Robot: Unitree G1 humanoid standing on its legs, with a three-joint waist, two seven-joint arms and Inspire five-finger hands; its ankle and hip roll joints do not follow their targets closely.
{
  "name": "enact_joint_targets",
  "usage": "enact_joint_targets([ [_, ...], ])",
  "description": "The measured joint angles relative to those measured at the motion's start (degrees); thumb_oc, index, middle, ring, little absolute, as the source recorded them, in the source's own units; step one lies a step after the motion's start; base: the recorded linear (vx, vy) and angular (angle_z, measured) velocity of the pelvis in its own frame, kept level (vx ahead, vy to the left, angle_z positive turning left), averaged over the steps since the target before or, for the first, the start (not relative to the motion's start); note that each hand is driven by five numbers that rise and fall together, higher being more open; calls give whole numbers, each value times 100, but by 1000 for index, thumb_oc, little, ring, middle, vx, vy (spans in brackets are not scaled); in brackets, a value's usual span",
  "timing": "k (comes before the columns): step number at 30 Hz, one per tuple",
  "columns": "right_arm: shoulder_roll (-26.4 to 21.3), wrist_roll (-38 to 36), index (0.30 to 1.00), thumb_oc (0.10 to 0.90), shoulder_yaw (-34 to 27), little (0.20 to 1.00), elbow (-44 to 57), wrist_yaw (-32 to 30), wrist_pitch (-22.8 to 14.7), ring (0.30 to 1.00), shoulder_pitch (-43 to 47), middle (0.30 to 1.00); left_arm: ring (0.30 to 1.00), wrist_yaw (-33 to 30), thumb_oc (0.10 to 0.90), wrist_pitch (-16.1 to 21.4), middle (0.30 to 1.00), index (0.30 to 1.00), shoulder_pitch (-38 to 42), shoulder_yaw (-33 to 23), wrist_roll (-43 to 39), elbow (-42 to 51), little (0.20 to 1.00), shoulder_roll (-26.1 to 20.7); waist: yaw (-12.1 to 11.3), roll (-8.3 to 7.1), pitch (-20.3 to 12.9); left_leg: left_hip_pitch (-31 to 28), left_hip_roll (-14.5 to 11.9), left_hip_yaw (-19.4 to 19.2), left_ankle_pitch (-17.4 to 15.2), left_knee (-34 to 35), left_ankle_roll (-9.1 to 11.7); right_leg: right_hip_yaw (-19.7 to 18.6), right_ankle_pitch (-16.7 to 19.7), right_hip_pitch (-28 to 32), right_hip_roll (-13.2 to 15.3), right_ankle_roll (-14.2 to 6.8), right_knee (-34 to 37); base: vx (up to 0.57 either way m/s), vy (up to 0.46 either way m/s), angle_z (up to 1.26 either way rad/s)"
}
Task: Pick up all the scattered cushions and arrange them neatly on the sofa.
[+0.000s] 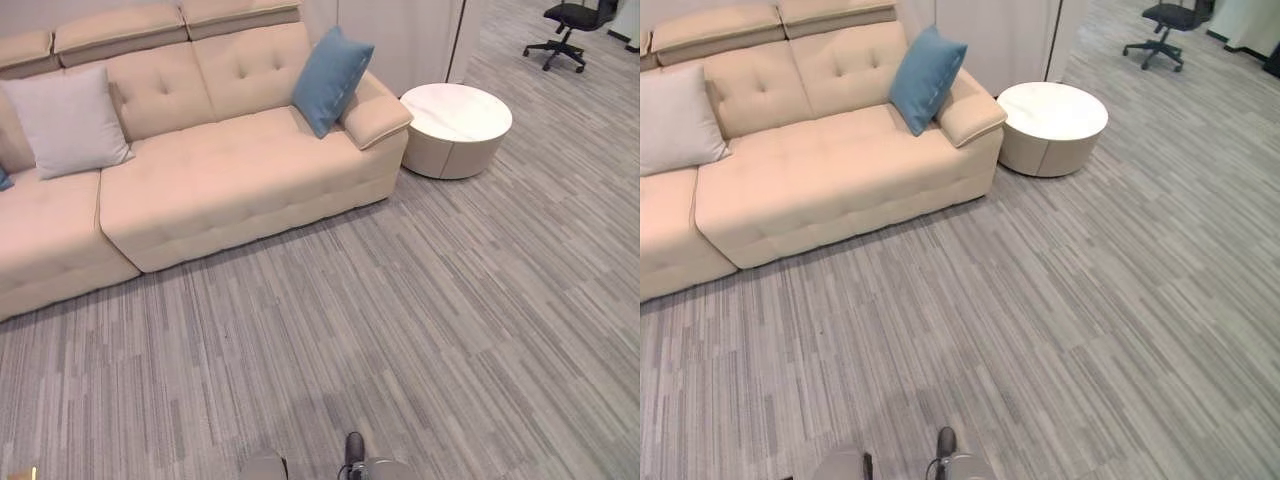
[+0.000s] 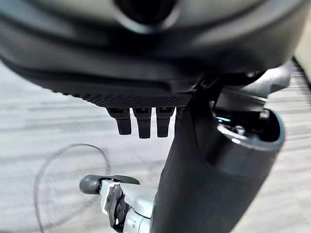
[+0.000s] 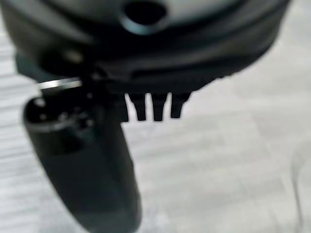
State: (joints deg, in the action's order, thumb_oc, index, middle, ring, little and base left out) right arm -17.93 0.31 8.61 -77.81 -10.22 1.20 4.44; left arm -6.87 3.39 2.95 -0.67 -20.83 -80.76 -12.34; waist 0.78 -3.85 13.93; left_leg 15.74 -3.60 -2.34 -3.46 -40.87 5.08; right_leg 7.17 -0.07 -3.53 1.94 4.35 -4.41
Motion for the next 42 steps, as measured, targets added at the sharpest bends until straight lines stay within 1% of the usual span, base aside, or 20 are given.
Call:
enact_joint_targets([
  [3, -168, 71, 900, 800, 113, 900, 218, -33, -44, 900, 194, 900, 900, 24, 800, -71, 900, 900, -10, 8, -122, 29, 900, 23, -183, 54, -9, 30, 34, -417, 158, 2342, 83, 16, -1, 395, -233, -45, 528, 807, 104, 3],
  [4, -177, 91, 900, 800, 122, 900, 188, -25, -45, 900, 229, 900, 900, 34, 800, -104, 900, 900, 10, 10, -121, 47, 900, 30, -295, 90, -17, -75, -41, -344, 430, 3359, 199, -87, 0, 544, -390, -50, 680, 424, 69, -30],
  [6, -147, 96, 900, 800, 112, 900, 167, -26, -34, 900, 174, 900, 900, 38, 800, -139, 900, 900, -50, 11, -109, -9, 900, 31, -436, 220, 7, -76, -279, -116, 818, 4296, 388, -280, -8, 916, -679, -36, 953, 609, 136, -44],
  [10, -53, 148, 900, 800, 104, 900, -4, -10, -42, 900, 105, 900, 900, 55, 800, -240, 900, 900, -237, -59, -87, -253, 900, 84, -642, 341, -84, -81, -364, 297, 1030, 4135, 268, -655, -462, 1407, -777, -15, 812, 472, 156, -58],
  [11, -39, 166, 900, 800, 110, 900, -34, -6, -72, 900, -82, 900, 900, 60, 800, -257, 900, 900, -298, -56, -88, -346, 900, 96, -630, 341, -239, -135, -250, 319, 1016, 3861, 91, -697, -820, 1420, -667, -120, 484, 521, 253, -62],
  [12, 4, 164, 900, 800, 110, 900, -60, 10, -50, 900, -156, 900, 900, 45, 800, -247, 900, 900, -377, -74, -97, -316, 900, 98, -620, 323, -284, -362, -162, 233, 1480, 3937, -221, -716, -1138, 1194, -576, -400, -351, 519, 273, -54],
  [13, 80, 165, 900, 800, 104, 900, -47, 16, -47, 900, -224, 900, 900, 37, 800, -254, 900, 900, -400, -93, -103, -302, 900, 90, -590, 295, -285, -523, -152, 125, 1543, 3996, -356, -622, -1381, 781, -443, -721, -1407, 433, 208, -33],
  [15, 248, 159, 900, 800, 93, 900, 70, 35, -2, 900, -480, 900, 900, 27, 800, -248, 900, 900, -315, -169, -135, -186, 900, 54, -383, 232, -323, -914, 146, 141, 1255, 4047, -703, -412, -1169, 55, -13, -896, -3504, 491, 153, 15],
  [17, 350, 157, 900, 800, 103, 900, 107, 110, 54, 900, -700, 900, 900, 46, 800, -184, 900, 900, -235, -146, -168, 79, 900, 23, -280, 231, -379, -1242, 374, 139, 852, 4040, -992, -334, -1147, -450, 528, -876, -4542, 374, 41, 7],
  [20, 461, 157, 900, 800, 108, 900, 190, 142, -41, 900, -722, 900, 900, 29, 800, -104, 900, 900, 67, -149, -172, 151, 900, -100, 67, 463, -316, -1654, 346, 310, 621, 4188, -1015, -323, -1175, -891, 627, -940, -3894, 549, -115, 23],
  [23, 536, 147, 900, 800, 127, 900, 176, 146, -63, 900, -756, 900, 900, -5, 800, -67, 900, 900, 212, -162, -168, 213, 900, -191, 345, 453, -258, -1945, 387, 523, 462, 4268, -973, -594, -1032, -1062, 362, -1052, -1951, 469, -158, 44],
  [26, 568, 98, 900, 800, 144, 900, 164, 149, 14, 900, -796, 900, 900, -6, 800, -65, 900, 900, 266, -174, -165, 130, 900, -162, 531, 303, -199, -2260, 502, 787, 170, 4326, -845, -725, -130, -1143, 277, -1138, -209, 455, -182, 53],
  [29, 606, 87, 900, 800, 53, 900, 67, 172, 73, 900, -986, 900, 900, 16, 800, -94, 900, 900, -69, -170, -161, 25, 900, -4, 637, 207, -281, -2743, 384, 1095, -301, 4263, -568, -480, 540, -1116, 298, -840, -340, 278, -149, 55],
  [30, 572, 85, 900, 800, 26, 900, 32, 197, 73, 900, -995, 900, 900, 27, 800, -132, 900, 900, -120, -168, -160, 17, 900, 85, 634, 327, -334, -2755, 220, 1106, -449, 4080, -468, -393, 583, -1088, 160, -722, -487, 316, -160, 48],
  [32, 545, 43, 900, 800, -137, 900, -63, 232, 116, 900, -743, 900, 900, 84, 800, -129, 900, 900, -198, -169, -138, -85, 900, 206, 568, 411, -353, -2322, 99, 1038, -572, 2959, -141, -252, 410, -868, 13, -478, -392, 275, -210, 26],
  [34, 474, -68, 900, 800, -209, 900, 7, 225, -3, 900, -609, 900, 900, 114, 800, -41, 900, 900, -71, -334, -270, 93, 900, 155, 379, 276, -274, -1117, 134, 751, -287, 290, 355, -109, 406, -577, 31, -207, -244, 207, -207, 19],
  [36, 295, -91, 900, 800, -101, 900, 57, 199, -17, 900, -387, 900, 900, 112, 800, -58, 900, 900, -3, -198, -203, 80, 900, 91, 261, 233, -242, -686, 111, 739, 154, -305, 456, -100, 177, -282, -80, 136, -232, 335, -185, 11],
  [37, 220, -91, 900, 800, -4, 900, 74, 126, -78, 900, -227, 900, 900, 112, 800, -66, 900, 900, 90, -178, -203, 71, 900, 65, 263, 205, -238, -320, -63, 408, 322, -639, 366, -37, 55, -149, -110, 146, -186, 261, -43, 13],
  [40, 127, -89, 900, 800, 125, 900, 186, 99, -84, 900, -142, 900, 900, 111, 800, -72, 900, 900, 131, -197, -209, 91, 900, -46, 130, 44, -184, -16, -148, -66, 225, 167, 165, 53, 4, 355, -130, 99, 242, 465, 46, 19],
  [42, 92, -87, 900, 800, 195, 900, 180, 113, -63, 900, -212, 900, 900, 135, 800, -111, 900, 900, 31, -100, -208, 90, 900, -53, -2, 72, -275, -152, -158, -140, 329, 2159, 147, 46, 71, 464, -311, -7, 532, 550, 150, -7],
])
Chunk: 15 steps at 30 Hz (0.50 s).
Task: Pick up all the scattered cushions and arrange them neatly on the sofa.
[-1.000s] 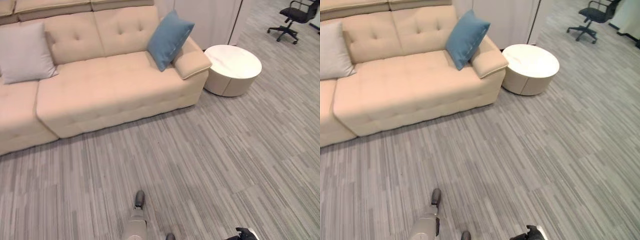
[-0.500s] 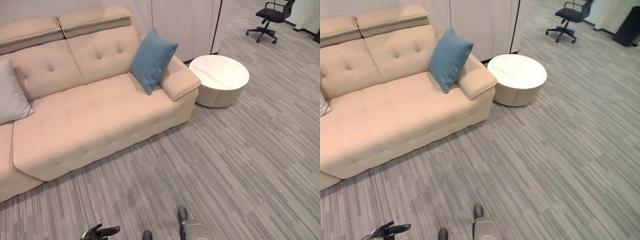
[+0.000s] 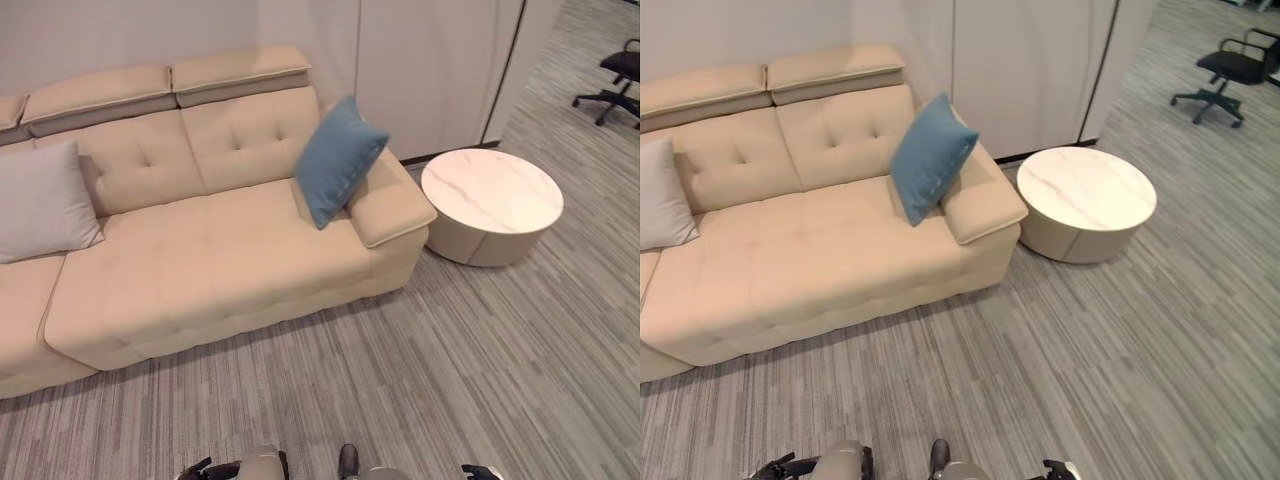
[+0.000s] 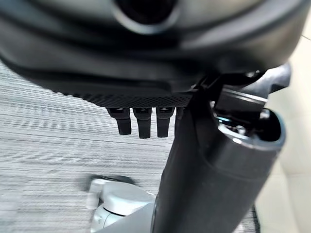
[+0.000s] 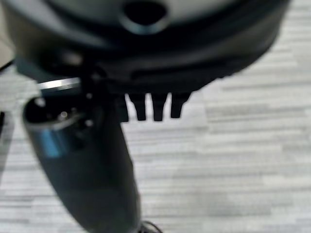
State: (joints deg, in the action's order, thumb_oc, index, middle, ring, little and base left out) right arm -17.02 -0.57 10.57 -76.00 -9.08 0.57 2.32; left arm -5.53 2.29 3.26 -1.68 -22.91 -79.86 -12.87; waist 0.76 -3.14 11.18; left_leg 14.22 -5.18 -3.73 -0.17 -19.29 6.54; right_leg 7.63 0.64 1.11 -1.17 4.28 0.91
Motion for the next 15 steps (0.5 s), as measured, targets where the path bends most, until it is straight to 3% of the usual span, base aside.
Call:
enact_joint_targets([
  [1, -18, 8, 900, 800, 56, 900, -2, 3, 0, 900, 100, 900, 900, 8, 800, -8, 900, 900, -35, 7, 1, -6, 900, 20, -59, 82, 25, 87, -51, 98, 126, 378, 71, -67, -28, 106, -159, 27, 58, 726, 181, -21],
  [2, -26, 35, 900, 800, 126, 900, -24, 5, 15, 900, 76, 900, 900, 12, 800, -47, 900, 900, -59, 77, 7, -107, 900, 42, -103, 165, -69, -48, -102, 284, 309, 1508, 194, -163, -50, 217, -334, -87, 305, 499, 129, -30],
  [3, -19, 41, 900, 800, 128, 900, -39, 16, 41, 900, 100, 900, 900, 13, 800, -89, 900, 900, -57, 115, 33, -152, 900, 45, -224, 215, 1, -151, -132, 430, 545, 2163, 226, -280, -43, 346, -464, -57, 375, 490, 167, -43],
  [5, 21, 97, 900, 800, 132, 900, -146, 20, 78, 900, 68, 900, 900, 28, 800, -139, 900, 900, -170, 96, 102, -259, 900, 45, -381, 167, 47, -224, -144, 445, 766, 2309, 130, -487, -149, 634, -565, 9, 436, 497, 206, -64],
  [7, 3, 218, 900, 800, 117, 900, -242, 20, 57, 900, 6, 900, 900, 29, 800, -178, 900, 900, -341, 94, 115, -351, 900, 90, -443, 161, -50, -210, -6, 468, 798, 1909, 56, -730, -420, 782, -534, 125, 267, 330, 152, -66],
  [8, -14, 267, 900, 800, 137, 900, -234, 24, 47, 900, -25, 900, 900, 35, 800, -199, 900, 900, -344, 84, 110, -408, 900, 98, -440, 102, -127, -221, 71, 436, 761, 1662, 0, -787, -625, 772, -490, 55, 112, 321, 173, -58],
  [9, -30, 287, 900, 800, 137, 900, -228, 33, 60, 900, -63, 900, 900, 26, 800, -201, 900, 900, -395, 91, 109, -406, 900, 115, -485, 159, -186, -307, 114, 410, 769, 1665, -87, -830, -808, 758, -449, 29, -202, 323, 182, -37],
  [10, -65, 310, 900, 800, 140, 900, -241, 42, 69, 900, -165, 900, 900, 25, 800, -215, 900, 900, -350, 46, 105, -405, 900, 148, -401, 257, -187, -508, 109, 372, 783, 1668, -358, -767, -1050, 630, -456, -177, -792, 459, 261, -36],
  [11, -23, 371, 900, 800, 145, 900, -217, 57, 111, 900, -135, 900, 900, 8, 800, -243, 900, 900, -292, 45, 100, -391, 900, 143, -359, 302, -57, -671, 79, 255, 792, 1713, -584, -546, -1341, 129, -348, -521, -2161, 354, 204, -13],
  [12, 42, 401, 900, 800, 149, 900, -166, 131, 117, 900, -220, 900, 900, 8, 800, -240, 900, 900, -283, 59, 116, -308, 900, 104, -255, 284, -116, -821, 191, 261, 651, 1768, -756, -460, -1242, -254, -208, -657, -3107, 251, 144, -3],
  [13, 103, 409, 900, 800, 148, 900, 5, 162, 119, 900, -348, 900, 900, 20, 800, -197, 900, 900, -264, 168, 186, -192, 900, 45, -159, 276, -111, -1143, 371, 255, 521, 1873, -913, -290, -1268, -710, 216, -659, -4331, 345, 127, 14],
  [14, 125, 411, 900, 800, 148, 900, 50, 164, 118, 900, -444, 900, 900, 20, 800, -170, 900, 900, -230, 198, 239, -89, 900, 15, -104, 187, -167, -1222, 520, 197, 554, 1890, -941, -275, -1293, -846, 596, -719, -4747, 348, 51, 13],
  [15, 148, 412, 900, 800, 147, 900, 62, 160, 95, 900, -491, 900, 900, 22, 800, -125, 900, 900, -175, 229, 283, -69, 900, 2, -76, 248, -165, -1284, 572, 234, 365, 1863, -1114, -338, -1293, -962, 713, -760, -4775, 486, 32, 3],
])
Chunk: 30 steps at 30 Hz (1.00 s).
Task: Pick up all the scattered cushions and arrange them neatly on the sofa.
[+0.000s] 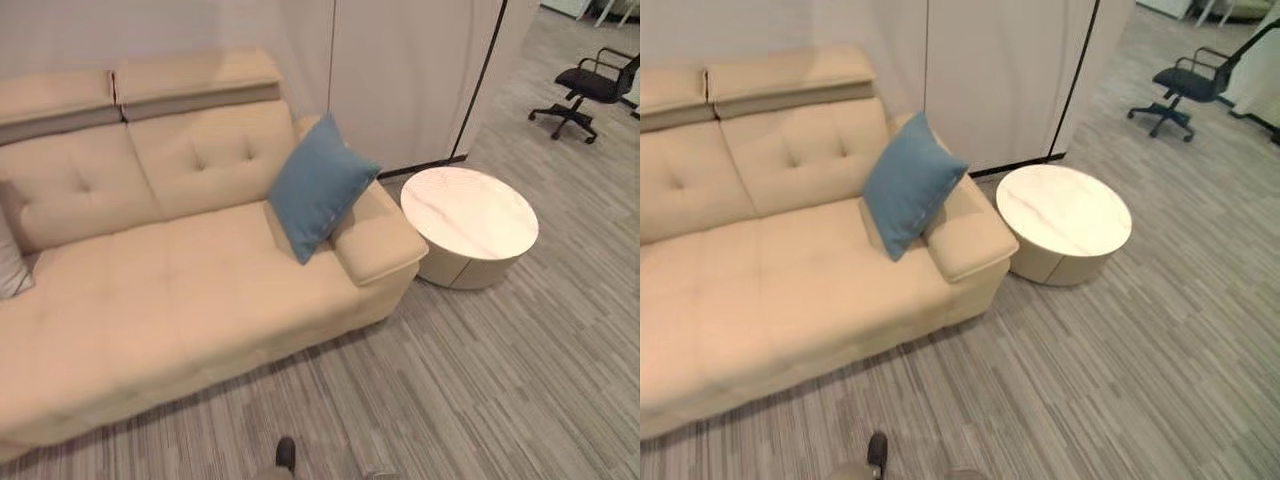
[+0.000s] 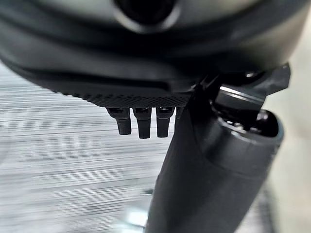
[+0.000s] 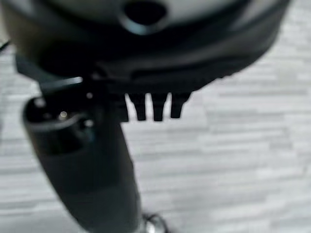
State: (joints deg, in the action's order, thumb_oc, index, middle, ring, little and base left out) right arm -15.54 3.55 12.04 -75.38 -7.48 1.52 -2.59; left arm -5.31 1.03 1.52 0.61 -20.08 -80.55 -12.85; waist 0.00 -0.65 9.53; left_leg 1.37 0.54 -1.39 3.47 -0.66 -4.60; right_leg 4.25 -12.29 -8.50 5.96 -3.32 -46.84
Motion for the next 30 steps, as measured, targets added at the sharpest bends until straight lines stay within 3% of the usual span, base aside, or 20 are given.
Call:
enact_joint_targets([
  [1, 56, 0, 900, 800, -15, 900, -10, -8, -3, 900, 2, 900, 900, -16, 800, 47, 900, 900, 76, 141, 64, 75, 900, -38, 71, 24, -12, -95, 26, 55, -86, 23, -5, 24, -47, -143, 225, -23, 225, 416, -74, 15],
  [2, 116, -2, 900, 800, -5, 900, 11, 4, -28, 900, 26, 900, 900, -22, 800, 50, 900, 900, 207, 148, 142, 73, 900, -77, 215, 132, 17, -189, -6, 173, -127, 96, -37, -16, -75, -164, 213, -89, 885, 443, -113, 32],
  [4, 218, -7, 900, 800, -5, 900, 40, 80, -79, 900, 53, 900, 900, -27, 800, 76, 900, 900, 422, 134, 220, 71, 900, -143, 431, 171, 80, -350, 24, 343, -145, 188, 51, -198, 13, -310, 154, -211, 2193, 404, -112, 52],
  [6, 286, -16, 900, 800, -2, 900, 9, 96, -75, 900, 41, 900, 900, -42, 800, 127, 900, 900, 534, 104, 217, 24, 900, -140, 589, 118, 133, -604, 73, 505, -219, 271, 62, -397, 599, -267, 30, -348, 3616, 376, -111, 55],
  [8, 330, -17, 900, 800, -10, 900, -16, 98, -26, 900, 28, 900, 900, -37, 800, 141, 900, 900, 532, 93, 202, 39, 900, -103, 582, -18, 189, -826, 127, 588, -531, 294, 96, -260, 1265, -351, 51, -395, 4290, 374, -167, 35],
  [10, 343, -16, 900, 800, -22, 900, -53, 95, 0, 900, -18, 900, 900, -26, 800, 129, 900, 900, 331, 96, 162, 43, 900, -46, 605, -147, 146, -1057, 126, 708, -782, 231, 295, 71, 1794, -369, 130, -287, 4319, 390, -215, 34],
  [11, 304, -11, 900, 800, -23, 900, -50, 95, 7, 900, -26, 900, 900, -4, 800, 114, 900, 900, 232, 91, 162, 40, 900, 24, 636, -78, 144, -1135, -17, 830, -943, 167, 365, 136, 2055, -271, 24, -172, 4227, 336, -192, 44],
  [12, 279, -10, 900, 800, -25, 900, -64, 92, 19, 900, -7, 900, 900, -1, 800, 115, 900, 900, 162, 90, 163, 42, 900, 76, 666, -7, 154, -1202, -132, 858, -1007, 114, 485, 149, 2018, -223, -74, -129, 4173, 302, -232, 41],
  [13, 250, -8, 900, 800, -56, 900, -65, 94, 59, 900, 108, 900, 900, 9, 800, 100, 900, 900, 48, 78, 158, 6, 900, 151, 666, 83, 132, -1198, -311, 862, -1057, -215, 654, 196, 1842, -68, -267, 92, 4096, 178, -156, 26],
  [14, 261, -9, 900, 800, -141, 900, -55, 98, 68, 900, 147, 900, 900, 8, 800, 100, 900, 900, -25, 31, 148, -16, 900, 174, 632, 23, 119, -1114, -310, 845, -1044, -602, 740, 211, 1774, 75, -300, 156, 4123, 231, -294, 19],
  [15, 255, -10, 900, 800, -135, 900, -48, 88, 62, 900, 119, 900, 900, 8, 800, 137, 900, 900, -29, -272, -44, -23, 900, 179, 578, -107, 91, -709, -239, 811, -1091, -1631, 982, 198, 1743, 220, -284, 261, 4242, 114, -228, 5],
  [17, 102, -9, 900, 800, -92, 900, 6, 66, 21, 900, 327, 900, 900, -10, 800, 173, 900, 900, 55, -351, -125, 12, 900, 167, 334, -96, 66, 129, -258, 792, -739, -3443, 1347, 197, 1601, 424, -418, 632, 4253, 117, -187, -18],
  [18, 58, -11, 900, 800, 3, 900, 48, 71, 18, 900, 423, 900, 900, -15, 800, 159, 900, 900, 73, -353, -124, 6, 900, 161, 304, -135, 71, 223, -257, 805, -575, -3765, 1468, 159, 1682, 520, -425, 731, 4250, 55, -56, -29],
  [20, -93, 15, 900, 800, 175, 900, 241, 8, -36, 900, 601, 900, 900, -26, 800, 109, 900, 900, 128, -342, -121, -61, 900, 166, 308, -171, 74, 438, -336, 822, -366, -4167, 1447, 184, 1405, 752, -500, 962, 4289, 201, -54, 3],
  [21, -164, 36, 900, 800, 302, 900, 290, -34, -31, 900, 699, 900, 900, -44, 800, 128, 900, 900, 188, -305, -125, 61, 900, 131, 269, -182, 98, 659, -404, 716, -417, -4402, 1389, 227, 1278, 820, -525, 940, 4307, 347, 9, 26],
  [23, -243, 91, 900, 800, 369, 900, 492, -39, 45, 900, 749, 900, 900, -49, 800, 125, 900, 900, 196, -300, -156, 151, 900, 25, 219, -285, 131, 783, -575, 252, -591, -3711, 1130, 236, 1310, 1007, -537, 888, 4519, 313, 124, 14],
  [24, -383, 102, 900, 800, 335, 900, 823, -37, 40, 900, 761, 900, 900, -28, 800, 140, 900, 900, 116, -309, -272, 296, 900, 2, 209, -290, 119, 731, -615, 123, -612, -2313, 1098, 209, 1345, 1106, -571, 727, 4701, 321, 226, -3],
  [26, -695, 175, 900, 800, 285, 900, 1480, -56, 29, 900, 785, 900, 900, -22, 800, 102, 900, 900, 38, -309, -560, 288, 900, 31, 194, -163, 148, 636, -849, 227, -313, -335, 1304, 83, 1407, 1248, -786, 567, 4902, 383, 286, -35],
  [28, -1213, 317, 900, 800, 199, 900, 2635, -45, 41, 900, 713, 900, 900, -25, 800, 54, 900, 900, -81, -374, -884, 320, 900, 60, 53, -27, 161, 99, -1121, 496, -82, 320, 1425, -214, 1512, 1358, -1020, 632, 5015, 258, 189, -75],
  [30, -1793, 519, 900, 800, 11, 900, 3168, -75, -107, 900, 908, 900, 900, -5, 800, 61, 900, 900, -34, -352, -920, 322, 900, 95, 141, 56, 141, -83, -1190, 557, -14, 189, 1525, -312, 1533, 1394, -1103, 669, 5108, 253, 177, -25],
])
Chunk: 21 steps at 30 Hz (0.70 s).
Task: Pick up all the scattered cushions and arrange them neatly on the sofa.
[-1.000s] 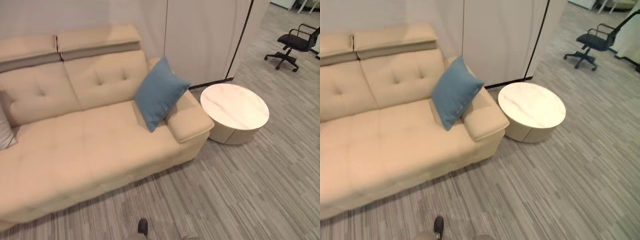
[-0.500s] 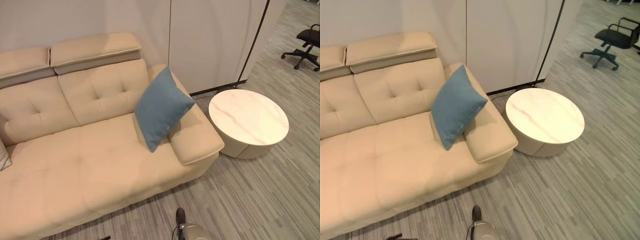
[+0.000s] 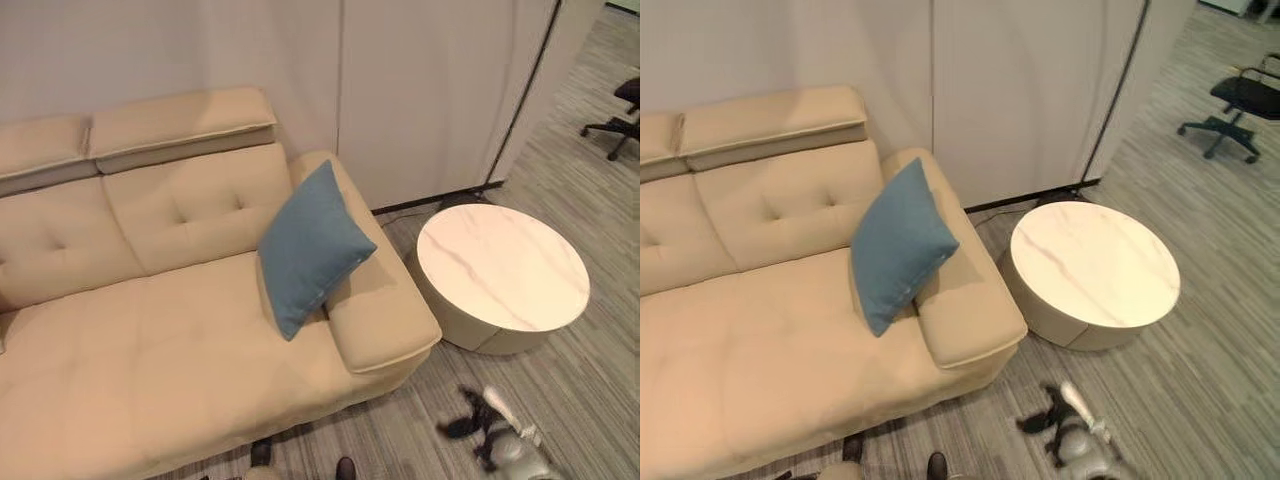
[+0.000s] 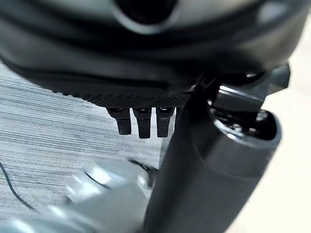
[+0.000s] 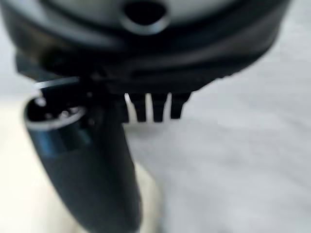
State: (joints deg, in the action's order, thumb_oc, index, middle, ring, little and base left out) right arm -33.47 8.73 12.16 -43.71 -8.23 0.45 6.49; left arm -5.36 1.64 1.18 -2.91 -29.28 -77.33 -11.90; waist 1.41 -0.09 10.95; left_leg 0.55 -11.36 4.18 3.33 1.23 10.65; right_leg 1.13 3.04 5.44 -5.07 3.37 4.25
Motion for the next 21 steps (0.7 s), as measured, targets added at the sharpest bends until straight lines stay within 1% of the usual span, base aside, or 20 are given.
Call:
enact_joint_targets([
  [1, -231, 38, 900, 800, -189, 900, 100, -25, -13, 900, 144, 900, 900, 13, 800, 27, 900, 900, 94, 14, 1, 137, 900, 22, -2, -36, 31, -50, 77, -19, -10, 22, -18, -93, 1, 9, 40, 2, 5, 247, 165, -14],
  [2, -465, 26, 900, 800, -376, 900, 179, -59, -12, 900, 266, 900, 900, 40, 800, 67, 900, 900, 137, 67, -21, 353, 900, 47, -14, -76, 71, -106, 164, -60, 51, 173, -80, -193, 1, 17, 94, 3, 1, 190, 92, -29],
  [3, -722, -2, 900, 800, -390, 900, 209, -54, -7, 900, 506, 900, 900, 104, 800, 81, 900, 900, 181, 83, -99, 540, 900, 57, -40, -98, 95, -177, 215, -68, 216, 362, -174, -322, -7, 23, 139, -10, 6, 106, 50, -33],
  [4, -883, -3, 900, 800, -390, 900, 289, -47, -7, 900, 623, 900, 900, 125, 800, 82, 900, 900, 221, 97, -174, 638, 900, 66, -29, -75, 101, -190, 203, -73, 285, 402, -161, -346, -34, 57, 146, -52, 23, 130, 73, -29],
  [5, -1151, -4, 900, 800, -350, 900, 485, -8, -23, 900, 766, 900, 900, 124, 800, 87, 900, 900, 260, 147, -292, 794, 900, 76, 21, 0, 149, -241, 183, -74, 295, 384, -284, -346, -102, 132, 147, -153, 22, 38, 49, -6],
  [6, -1259, -5, 900, 800, -361, 900, 661, -21, -60, 900, 828, 900, 900, 126, 800, 149, 900, 900, 355, 236, -348, 989, 900, 21, 69, -96, 135, -270, 305, -94, 299, 379, -355, -354, -167, 78, 266, -279, -60, 25, 66, -9],
  [7, -1300, -8, 900, 800, -279, 900, 745, 5, -75, 900, 1091, 900, 900, 110, 800, 233, 900, 900, 481, 317, -567, 1222, 900, 0, 99, -188, 141, -255, 421, -197, 283, 378, -422, -435, -214, -17, 393, -381, -129, -13, 52, -18],
  [8, -1299, -14, 900, 800, -235, 900, 755, 2, -87, 900, 1260, 900, 900, 91, 800, 254, 900, 900, 561, 358, -687, 1295, 900, -30, 97, -205, 132, -208, 463, -243, 288, 378, -453, -475, -216, -78, 447, -432, -132, -134, 42, -24],
  [9, -1303, -41, 900, 800, -127, 900, 791, -11, -114, 900, 1626, 900, 900, 80, 800, 304, 900, 900, 816, 506, -895, 1459, 900, -30, 105, -207, 139, -71, 554, -293, 315, 378, -531, -486, -185, -235, 555, -581, -131, -125, 23, -20],
  [11, -1312, -105, 900, 800, 140, 900, 822, -18, -118, 900, 2296, 900, 900, -6, 800, 368, 900, 900, 1125, 706, -1208, 2007, 900, -57, 83, -155, 214, 238, 633, -362, 396, 368, -625, -560, -110, -584, 623, -684, -156, -217, 10, -12],
  [12, -1312, -161, 900, 800, 375, 900, 817, -86, -135, 900, 2787, 900, 900, -16, 800, 494, 900, 900, 1499, 802, -1460, 2342, 900, 29, 60, -102, 353, 481, 681, -356, 457, 310, -657, -586, 0, -791, 654, -717, -160, -297, -4, -2],
  [14, -1312, -313, 900, 800, 1024, 900, 771, -120, -140, 900, 3694, 900, 900, -60, 800, 607, 900, 900, 2077, 1048, -1936, 2710, 900, 76, 40, -28, 556, 978, 704, -352, 488, 115, -671, -602, 77, -1264, 663, -724, -292, -167, -12, -2],
  [15, -1311, -342, 900, 800, 1111, 900, 774, -141, -170, 900, 3873, 900, 900, -52, 800, 660, 900, 900, 2261, 1126, -2054, 2730, 900, 77, 13, -12, 630, 1079, 706, -349, 504, 91, -677, -604, 113, -1355, 660, -724, -291, -70, -7, -4],
  [16, -1300, -435, 900, 800, 1317, 900, 754, -200, -195, 900, 4155, 900, 900, -52, 800, 695, 900, 900, 2589, 1206, -2266, 2802, 900, 180, -21, -12, 748, 1206, 706, -347, 546, 92, -690, -609, 158, -1487, 657, -720, -297, -90, -29, -3],
  [17, -1267, -499, 900, 800, 1508, 900, 658, -216, -209, 900, 4343, 900, 900, -58, 800, 707, 900, 900, 2754, 1262, -2425, 2833, 900, 278, -44, -44, 776, 1301, 705, -350, 561, 93, -697, -616, 175, -1591, 654, -712, -304, -104, -53, -5],
  [19, -1058, -571, 900, 800, 2026, 900, 128, -298, -176, 900, 4944, 900, 900, -151, 800, 750, 900, 900, 3008, 1474, -2650, 2824, 900, 349, -39, -160, 891, 1429, 701, -370, 572, 83, -693, -632, 175, -1752, 647, -713, -346, -61, -54, -8],
  [20, -1020, -579, 900, 800, 2066, 900, 25, -330, -140, 900, 5089, 900, 900, -164, 800, 756, 900, 900, 3104, 1548, -2701, 2823, 900, 387, -40, -199, 965, 1476, 699, -367, 583, 81, -690, -630, 176, -1808, 643, -711, -360, -41, -49, -3],
  [21, -957, -617, 900, 800, 2080, 900, -193, -401, -124, 900, 5324, 900, 900, -161, 800, 789, 900, 900, 3235, 1631, -2760, 2820, 900, 435, -42, -256, 1121, 1539, 693, -362, 600, 84, -684, -631, 178, -1875, 635, -711, -390, -24, -76, 4],
])
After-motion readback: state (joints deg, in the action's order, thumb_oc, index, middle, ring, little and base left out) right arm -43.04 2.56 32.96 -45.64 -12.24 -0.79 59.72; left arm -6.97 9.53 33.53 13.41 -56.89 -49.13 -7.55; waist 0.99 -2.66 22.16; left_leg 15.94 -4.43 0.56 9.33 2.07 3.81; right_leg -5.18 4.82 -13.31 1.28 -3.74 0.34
